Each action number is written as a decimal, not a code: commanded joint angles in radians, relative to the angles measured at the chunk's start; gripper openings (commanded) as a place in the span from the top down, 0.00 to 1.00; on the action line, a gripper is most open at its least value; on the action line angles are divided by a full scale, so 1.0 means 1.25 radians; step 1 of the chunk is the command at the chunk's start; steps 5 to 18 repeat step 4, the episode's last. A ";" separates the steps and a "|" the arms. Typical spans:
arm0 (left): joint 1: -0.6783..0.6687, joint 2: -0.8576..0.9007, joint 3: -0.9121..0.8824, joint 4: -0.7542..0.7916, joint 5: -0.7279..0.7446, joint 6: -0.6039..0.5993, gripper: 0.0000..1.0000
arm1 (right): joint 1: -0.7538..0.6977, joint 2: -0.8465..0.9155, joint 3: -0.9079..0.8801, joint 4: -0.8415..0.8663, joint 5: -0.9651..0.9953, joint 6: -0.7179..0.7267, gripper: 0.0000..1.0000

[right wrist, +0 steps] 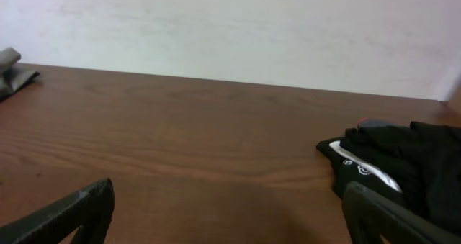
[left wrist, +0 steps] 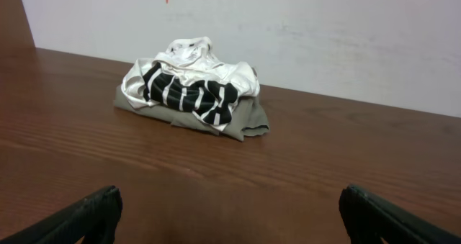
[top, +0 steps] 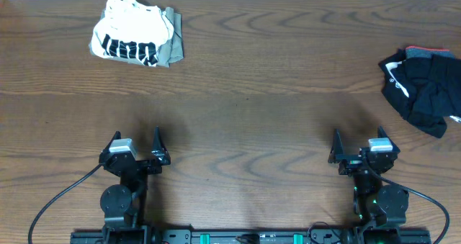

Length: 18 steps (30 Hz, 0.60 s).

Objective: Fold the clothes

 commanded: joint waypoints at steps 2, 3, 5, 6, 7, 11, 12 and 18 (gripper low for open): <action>0.002 -0.005 -0.006 -0.038 -0.001 0.013 0.02 | -0.007 -0.005 -0.002 -0.004 -0.003 0.012 0.01; 0.002 -0.005 -0.006 -0.038 -0.001 0.013 0.02 | -0.007 -0.005 -0.002 -0.004 -0.003 0.012 0.01; 0.002 -0.005 -0.006 -0.038 -0.001 0.013 0.02 | -0.007 -0.005 -0.002 -0.004 -0.003 0.012 0.01; 0.002 -0.005 -0.006 -0.038 -0.001 0.013 0.02 | -0.007 -0.005 -0.002 -0.004 -0.003 0.012 0.01; 0.002 -0.005 -0.006 -0.038 -0.001 0.013 0.02 | -0.007 -0.005 -0.002 -0.004 -0.003 0.012 0.01; 0.002 -0.005 -0.006 -0.038 -0.001 0.013 0.02 | -0.007 -0.005 -0.002 -0.004 -0.003 0.012 0.01; 0.002 -0.005 -0.006 -0.038 -0.001 0.013 0.02 | -0.007 -0.005 -0.002 -0.004 -0.003 0.012 0.01; 0.002 -0.005 -0.006 -0.038 -0.001 0.013 0.02 | -0.007 -0.005 -0.002 -0.004 -0.003 0.012 0.01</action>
